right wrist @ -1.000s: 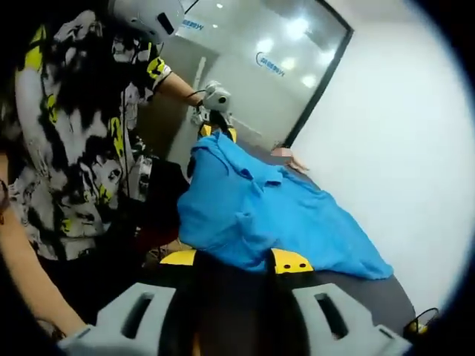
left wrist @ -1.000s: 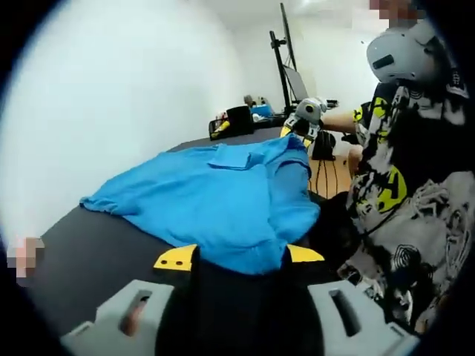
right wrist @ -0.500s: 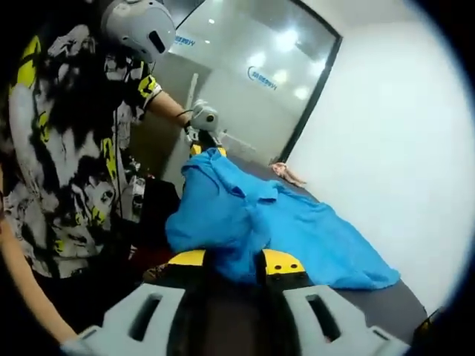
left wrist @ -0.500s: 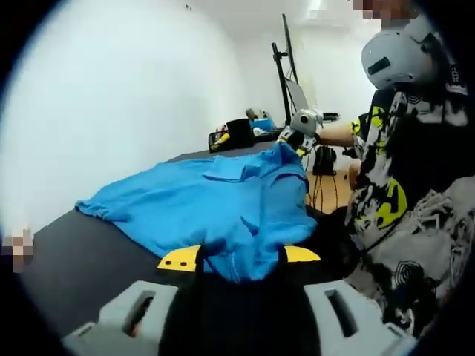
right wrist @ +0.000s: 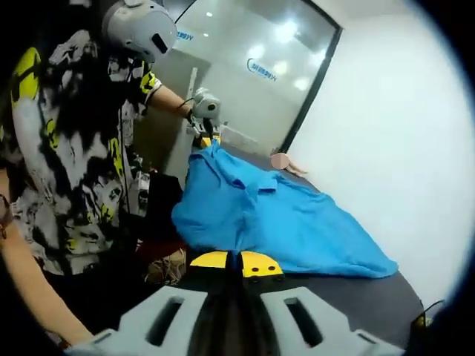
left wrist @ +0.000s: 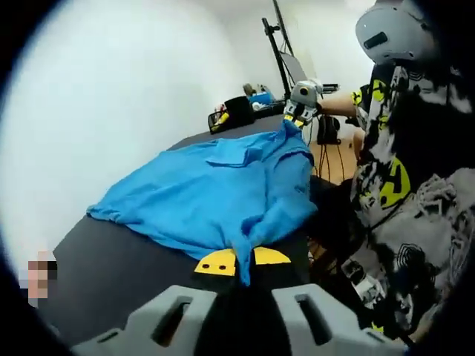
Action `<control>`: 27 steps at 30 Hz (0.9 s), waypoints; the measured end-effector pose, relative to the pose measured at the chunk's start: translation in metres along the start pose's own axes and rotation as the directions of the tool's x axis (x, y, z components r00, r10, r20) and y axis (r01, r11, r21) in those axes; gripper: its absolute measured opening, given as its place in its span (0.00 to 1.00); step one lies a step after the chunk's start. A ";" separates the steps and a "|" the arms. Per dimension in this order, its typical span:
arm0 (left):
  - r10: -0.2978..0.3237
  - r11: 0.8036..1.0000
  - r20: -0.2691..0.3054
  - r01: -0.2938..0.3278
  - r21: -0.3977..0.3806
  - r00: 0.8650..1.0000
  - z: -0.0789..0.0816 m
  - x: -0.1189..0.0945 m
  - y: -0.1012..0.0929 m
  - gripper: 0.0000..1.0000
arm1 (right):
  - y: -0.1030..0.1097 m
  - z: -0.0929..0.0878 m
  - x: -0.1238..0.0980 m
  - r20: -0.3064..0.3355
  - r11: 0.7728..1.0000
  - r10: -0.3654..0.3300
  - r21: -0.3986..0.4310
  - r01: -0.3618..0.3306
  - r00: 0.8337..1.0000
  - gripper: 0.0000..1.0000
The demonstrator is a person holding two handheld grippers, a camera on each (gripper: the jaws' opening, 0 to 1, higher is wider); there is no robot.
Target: Spread out the cloth and fold it
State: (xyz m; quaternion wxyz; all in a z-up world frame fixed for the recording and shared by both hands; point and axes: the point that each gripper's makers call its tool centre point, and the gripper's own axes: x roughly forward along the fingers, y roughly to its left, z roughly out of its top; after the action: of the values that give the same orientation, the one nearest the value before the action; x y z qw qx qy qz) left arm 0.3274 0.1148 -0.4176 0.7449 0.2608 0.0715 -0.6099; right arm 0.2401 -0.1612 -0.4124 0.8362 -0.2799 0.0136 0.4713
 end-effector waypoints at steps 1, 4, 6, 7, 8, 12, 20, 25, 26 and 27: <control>0.009 1.000 0.007 -0.008 -0.015 1.000 0.004 -0.004 0.002 0.02 | -0.001 -0.005 -0.004 -0.002 1.000 -0.004 0.000 0.004 1.000 0.02; 0.055 0.998 0.018 -0.055 -0.022 0.998 0.010 -0.016 0.008 0.02 | -0.005 -0.007 -0.013 0.003 1.000 -0.030 -0.003 0.030 1.000 0.02; 0.083 0.996 0.031 -0.082 -0.036 0.996 0.012 -0.023 0.010 0.02 | -0.005 -0.003 -0.015 0.018 0.999 -0.041 0.009 0.041 0.999 0.02; 0.085 0.995 0.027 -0.084 -0.047 0.996 0.011 -0.025 0.008 0.02 | -0.005 -0.003 -0.016 0.017 0.999 -0.043 0.008 0.043 0.999 0.02; 0.095 0.995 0.029 -0.094 -0.040 0.995 0.011 -0.027 0.004 0.02 | -0.004 -0.002 -0.016 0.020 0.999 -0.050 0.010 0.049 0.999 0.02; 0.083 0.996 -0.019 -0.083 -0.044 0.996 0.001 -0.027 -0.018 0.02 | 0.009 -0.001 -0.019 0.012 0.999 -0.044 0.015 0.044 0.999 0.02; 0.097 0.991 0.015 -0.095 -0.094 0.995 0.006 -0.036 -0.028 0.02 | 0.019 0.003 -0.025 0.013 0.997 -0.067 0.035 0.067 0.998 0.01; 0.164 0.983 0.071 -0.170 0.075 0.984 0.044 -0.042 -0.006 0.02 | -0.007 0.035 -0.036 0.096 0.990 -0.144 0.007 0.143 0.985 0.02; 0.158 0.981 0.042 -0.162 0.105 0.987 0.038 -0.038 -0.007 0.02 | -0.010 0.034 -0.035 0.093 0.989 -0.149 0.008 0.149 0.984 0.02; 0.121 0.985 -0.007 -0.119 0.128 0.993 0.029 -0.032 -0.011 0.02 | -0.012 0.032 -0.035 0.096 0.989 -0.146 0.012 0.145 0.985 0.02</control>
State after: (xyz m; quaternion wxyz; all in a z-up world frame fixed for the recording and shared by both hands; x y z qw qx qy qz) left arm 0.3029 0.1270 -0.3824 0.7614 0.3162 0.0220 -0.5655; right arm 0.2228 -0.1782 -0.3699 0.8687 -0.2553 -0.0461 0.4220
